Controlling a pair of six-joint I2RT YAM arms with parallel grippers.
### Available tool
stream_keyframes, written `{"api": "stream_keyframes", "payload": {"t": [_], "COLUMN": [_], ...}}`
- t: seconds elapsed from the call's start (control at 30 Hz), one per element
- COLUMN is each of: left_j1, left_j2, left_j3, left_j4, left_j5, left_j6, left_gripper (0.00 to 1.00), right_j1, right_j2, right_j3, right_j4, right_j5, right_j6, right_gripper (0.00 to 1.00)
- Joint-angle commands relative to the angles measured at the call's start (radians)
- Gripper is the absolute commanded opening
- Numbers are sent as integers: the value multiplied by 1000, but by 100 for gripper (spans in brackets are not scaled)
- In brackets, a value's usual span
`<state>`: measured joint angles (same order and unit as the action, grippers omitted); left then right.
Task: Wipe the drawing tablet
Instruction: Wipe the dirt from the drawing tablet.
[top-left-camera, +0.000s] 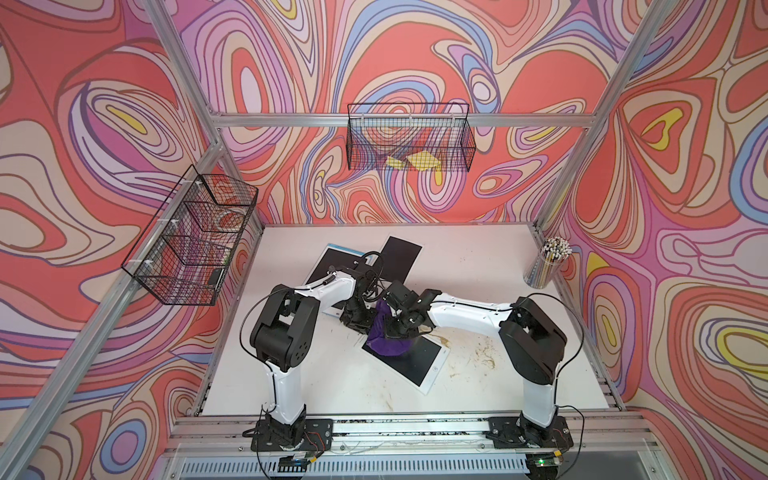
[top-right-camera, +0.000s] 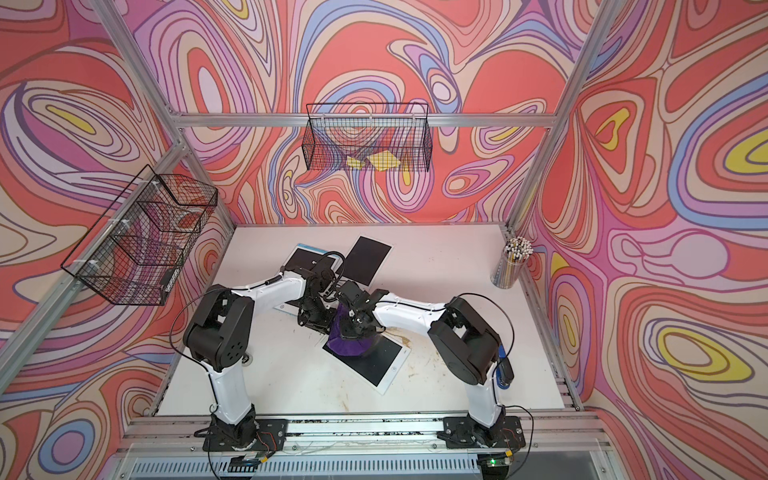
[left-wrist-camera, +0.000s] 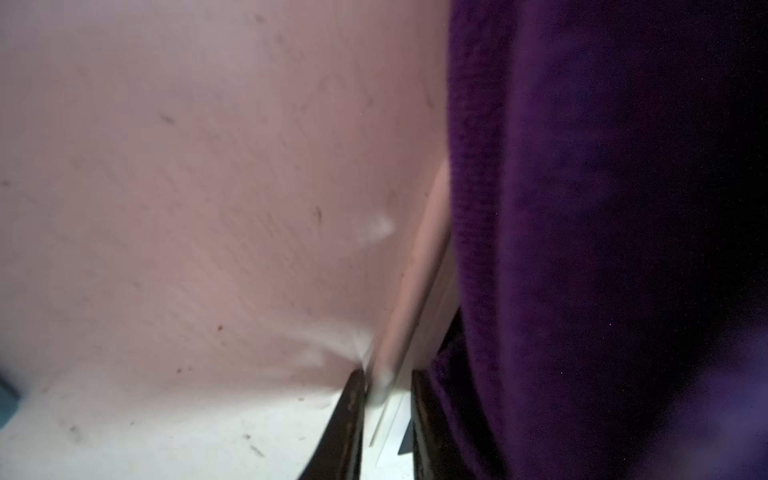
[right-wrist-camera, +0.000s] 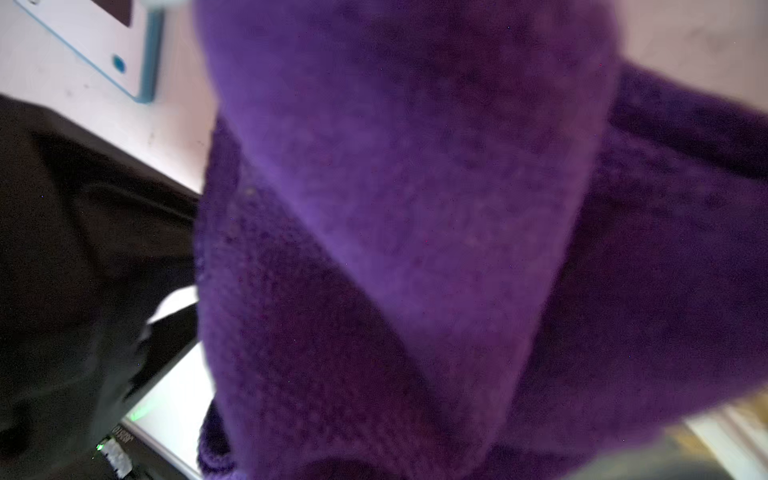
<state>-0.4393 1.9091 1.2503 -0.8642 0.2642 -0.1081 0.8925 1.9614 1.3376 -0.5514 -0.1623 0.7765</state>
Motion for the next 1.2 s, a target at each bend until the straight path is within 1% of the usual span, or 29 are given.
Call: {"api": "stream_keyframes", "payload": {"t": [0.0,0.1,0.17,0.33,0.4,0.5,0.57,0.63,0.7,0.77,0.83,0.87,0.93,1.0,1.17], "left_j1": [0,0,-1,-1,0,1,2,0,1,1,1,1,0,1,0], "left_j2": [28,29,29,27,27,24,23,22,19,15,15,16,16,11,8], "left_j3": [-9,-8,-6,-4,-3,-5,-5,-5,-4,-3,-3,-2,-1,-2,-2], "left_j4": [-65,-67,-68,-70,-71,-71,-71,-71,-73,-70,-70,-71,-71,-70,-70], "left_j5": [-35,-35,-40,-46,-50,-54,-55,-57,-56,-53,-48,-45,-43,-43,-41], "left_j6": [1,1,1,1,1,2,2,2,2,2,2,2,2,2,2], "left_gripper": [22,22,23,23,22,22,22,22,22,22,22,22,22,22,22], "right_j1": [32,43,43,19,0,-66,-147,-233,-294,-299,-296,-293,-273,-248,-133], "right_j2": [57,121,133,24,-40,-158,-275,-392,-513,-633,-710,-715,-675,-621,-463], "right_j3": [26,58,35,-137,-214,-348,-433,-480,-475,-444,-415,-396,-356,-331,-262], "right_j4": [8,-87,-141,-186,-216,-246,-277,-324,-391,-414,-349,-334,-289,-252,-114], "right_j5": [42,88,114,191,227,253,268,294,362,438,414,399,339,292,158], "right_j6": [136,199,221,219,217,209,200,193,203,207,145,125,53,34,16], "right_gripper": [0,0,0,0,0,0,0,0,0,0,0,0,0,0,0]}}
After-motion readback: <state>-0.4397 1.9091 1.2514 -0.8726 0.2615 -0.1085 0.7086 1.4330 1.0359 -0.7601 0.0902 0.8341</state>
